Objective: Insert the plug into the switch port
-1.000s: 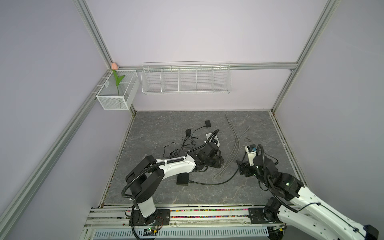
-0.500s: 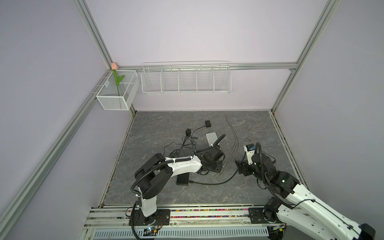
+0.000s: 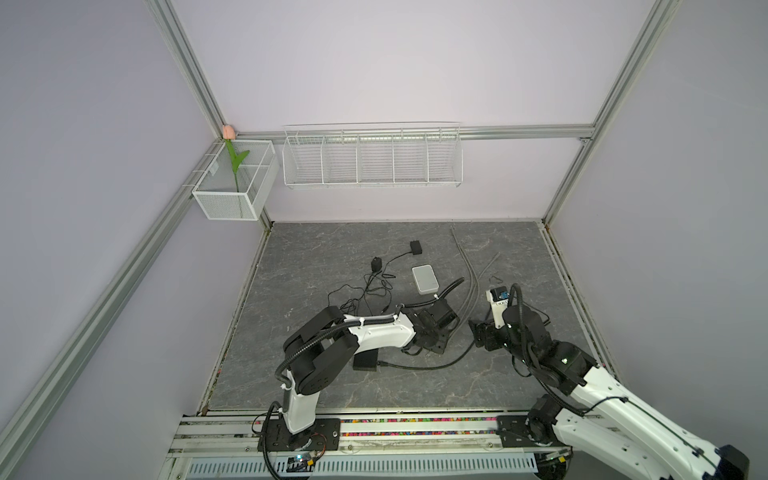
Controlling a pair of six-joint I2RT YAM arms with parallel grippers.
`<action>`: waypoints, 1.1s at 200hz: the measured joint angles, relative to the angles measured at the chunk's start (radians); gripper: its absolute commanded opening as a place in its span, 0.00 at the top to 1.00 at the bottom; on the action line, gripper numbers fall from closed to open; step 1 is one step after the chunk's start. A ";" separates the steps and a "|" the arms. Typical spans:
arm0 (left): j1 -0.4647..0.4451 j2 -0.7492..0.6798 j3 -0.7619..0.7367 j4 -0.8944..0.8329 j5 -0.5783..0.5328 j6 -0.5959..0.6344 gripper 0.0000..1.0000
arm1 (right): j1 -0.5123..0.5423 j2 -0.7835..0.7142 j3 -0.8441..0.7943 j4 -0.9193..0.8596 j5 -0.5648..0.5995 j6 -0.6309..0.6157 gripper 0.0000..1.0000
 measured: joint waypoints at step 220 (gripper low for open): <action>-0.024 0.002 0.018 -0.097 -0.048 0.047 0.78 | -0.018 -0.010 -0.009 0.024 -0.007 -0.018 0.15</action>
